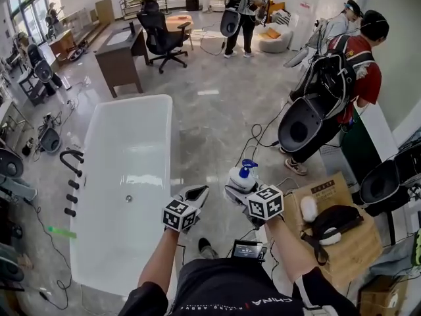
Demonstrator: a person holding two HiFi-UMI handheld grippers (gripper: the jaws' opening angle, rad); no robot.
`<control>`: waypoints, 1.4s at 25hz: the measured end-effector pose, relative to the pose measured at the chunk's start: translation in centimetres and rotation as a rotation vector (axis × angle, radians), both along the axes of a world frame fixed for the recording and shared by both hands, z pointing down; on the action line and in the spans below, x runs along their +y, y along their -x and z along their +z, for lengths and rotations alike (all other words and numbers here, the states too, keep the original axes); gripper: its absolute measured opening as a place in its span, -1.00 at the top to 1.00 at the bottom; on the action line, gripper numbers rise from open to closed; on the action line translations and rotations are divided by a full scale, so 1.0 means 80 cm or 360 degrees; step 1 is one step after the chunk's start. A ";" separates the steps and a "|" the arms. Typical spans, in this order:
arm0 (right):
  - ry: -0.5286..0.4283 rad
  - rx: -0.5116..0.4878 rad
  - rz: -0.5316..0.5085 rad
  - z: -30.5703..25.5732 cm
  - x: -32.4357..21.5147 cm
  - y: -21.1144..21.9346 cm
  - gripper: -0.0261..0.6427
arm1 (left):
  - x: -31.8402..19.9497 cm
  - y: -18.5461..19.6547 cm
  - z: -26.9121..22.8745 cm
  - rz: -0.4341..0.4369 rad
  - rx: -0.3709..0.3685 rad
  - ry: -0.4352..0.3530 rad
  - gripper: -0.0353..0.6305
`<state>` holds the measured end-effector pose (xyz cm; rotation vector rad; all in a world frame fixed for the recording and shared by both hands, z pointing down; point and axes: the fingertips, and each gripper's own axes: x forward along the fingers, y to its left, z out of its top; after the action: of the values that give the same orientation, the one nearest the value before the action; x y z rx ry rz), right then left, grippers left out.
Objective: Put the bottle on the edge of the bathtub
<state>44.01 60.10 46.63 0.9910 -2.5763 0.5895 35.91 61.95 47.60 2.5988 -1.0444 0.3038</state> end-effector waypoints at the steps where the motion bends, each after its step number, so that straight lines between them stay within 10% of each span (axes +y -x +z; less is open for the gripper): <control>1: -0.0002 0.0004 0.0005 -0.001 -0.014 0.005 0.11 | -0.015 0.007 -0.003 -0.0003 0.0002 -0.0004 0.87; 18: 0.0053 0.0030 0.0012 0.027 -0.183 0.043 0.11 | -0.186 0.055 0.022 -0.0047 -0.0001 0.0051 0.87; 35: 0.0060 -0.0022 -0.0082 0.032 -0.490 0.023 0.11 | -0.491 0.037 0.013 -0.0182 0.0022 0.0035 0.87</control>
<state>42.20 20.87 49.21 0.9090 -2.5844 0.6310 32.92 22.63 48.64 2.5061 -1.1725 0.2675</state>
